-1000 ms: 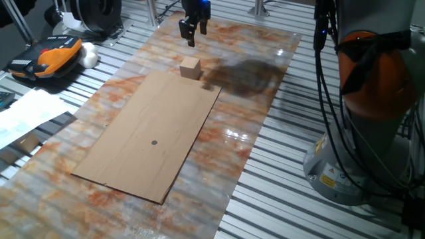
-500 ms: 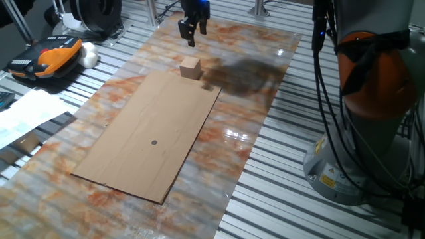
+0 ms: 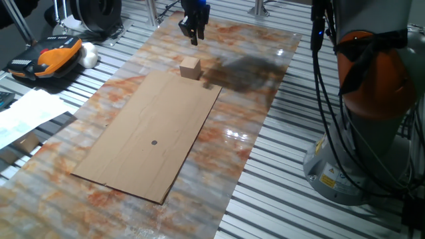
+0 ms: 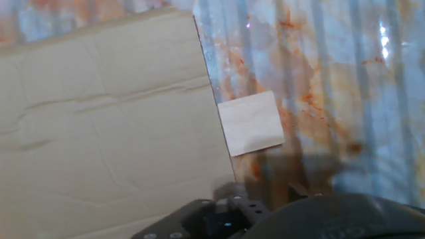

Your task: Grab the block and place it at the designated location

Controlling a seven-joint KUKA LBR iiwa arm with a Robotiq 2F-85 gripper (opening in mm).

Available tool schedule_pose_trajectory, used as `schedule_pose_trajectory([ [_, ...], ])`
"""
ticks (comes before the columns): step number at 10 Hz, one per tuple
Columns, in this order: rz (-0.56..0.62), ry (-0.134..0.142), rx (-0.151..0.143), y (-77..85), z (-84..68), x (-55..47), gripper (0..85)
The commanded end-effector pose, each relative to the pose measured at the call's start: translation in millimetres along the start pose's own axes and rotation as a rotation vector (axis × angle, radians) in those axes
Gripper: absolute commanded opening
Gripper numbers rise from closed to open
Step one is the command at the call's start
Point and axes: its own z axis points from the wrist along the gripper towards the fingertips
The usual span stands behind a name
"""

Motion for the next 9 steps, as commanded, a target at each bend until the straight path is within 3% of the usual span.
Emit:
schedule_pose_trajectory([
  [1,0.002,0.001,0.006,0.0,-0.1,0.0,34.0],
  [2,0.002,0.012,0.001,0.0,-0.1,0.0,34.0],
  [3,-0.011,0.049,0.003,0.0,-0.1,0.0,17.0],
  [4,-0.012,0.055,0.003,0.0,-0.1,0.0,17.0],
  [6,-0.007,0.017,0.009,0.0,-0.1,0.0,17.0],
  [7,-0.002,0.014,0.012,0.0,-0.1,0.0,34.0],
  [9,0.006,0.024,0.015,0.0,-0.1,0.0,34.0],
])
